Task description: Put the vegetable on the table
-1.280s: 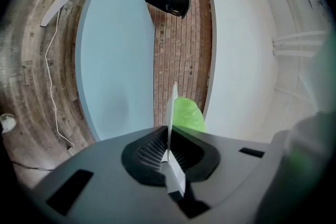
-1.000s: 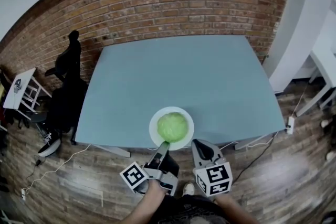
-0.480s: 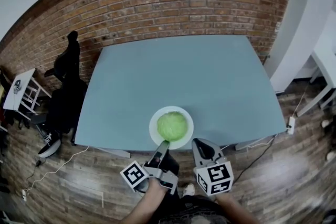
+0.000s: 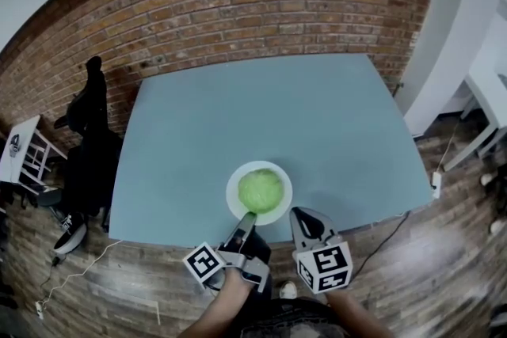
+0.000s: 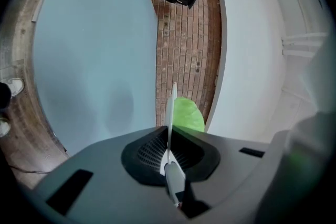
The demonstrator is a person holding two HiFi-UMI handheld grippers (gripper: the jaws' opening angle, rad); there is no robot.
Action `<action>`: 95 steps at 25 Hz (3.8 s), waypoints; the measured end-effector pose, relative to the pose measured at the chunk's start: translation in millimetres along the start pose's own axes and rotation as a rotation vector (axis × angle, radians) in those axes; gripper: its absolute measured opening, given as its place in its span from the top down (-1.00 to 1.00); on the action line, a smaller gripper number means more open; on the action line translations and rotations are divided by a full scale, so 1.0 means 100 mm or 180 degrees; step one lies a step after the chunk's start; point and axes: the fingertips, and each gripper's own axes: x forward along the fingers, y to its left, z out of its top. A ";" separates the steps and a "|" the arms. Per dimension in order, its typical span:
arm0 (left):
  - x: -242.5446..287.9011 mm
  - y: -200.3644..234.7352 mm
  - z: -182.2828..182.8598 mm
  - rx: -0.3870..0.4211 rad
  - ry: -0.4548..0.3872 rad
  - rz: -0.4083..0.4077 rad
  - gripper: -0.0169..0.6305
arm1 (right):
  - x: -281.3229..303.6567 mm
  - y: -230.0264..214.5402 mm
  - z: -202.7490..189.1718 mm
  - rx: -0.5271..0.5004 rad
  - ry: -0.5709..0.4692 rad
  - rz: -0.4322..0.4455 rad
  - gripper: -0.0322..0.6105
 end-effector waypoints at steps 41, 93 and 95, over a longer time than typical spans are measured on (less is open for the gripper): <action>0.93 0.54 0.51 -0.0046 0.0518 0.0216 0.90 | 1.02 -0.46 0.04 -0.0012 0.0257 -0.0342 0.87; 1.55 1.29 0.10 0.0398 0.0488 0.1186 0.88 | 0.95 -1.29 -0.49 0.0176 0.0625 0.0015 0.87; 1.55 1.30 0.10 0.0445 0.0513 0.1238 0.88 | 0.95 -1.29 -0.49 0.0182 0.0621 0.0011 0.88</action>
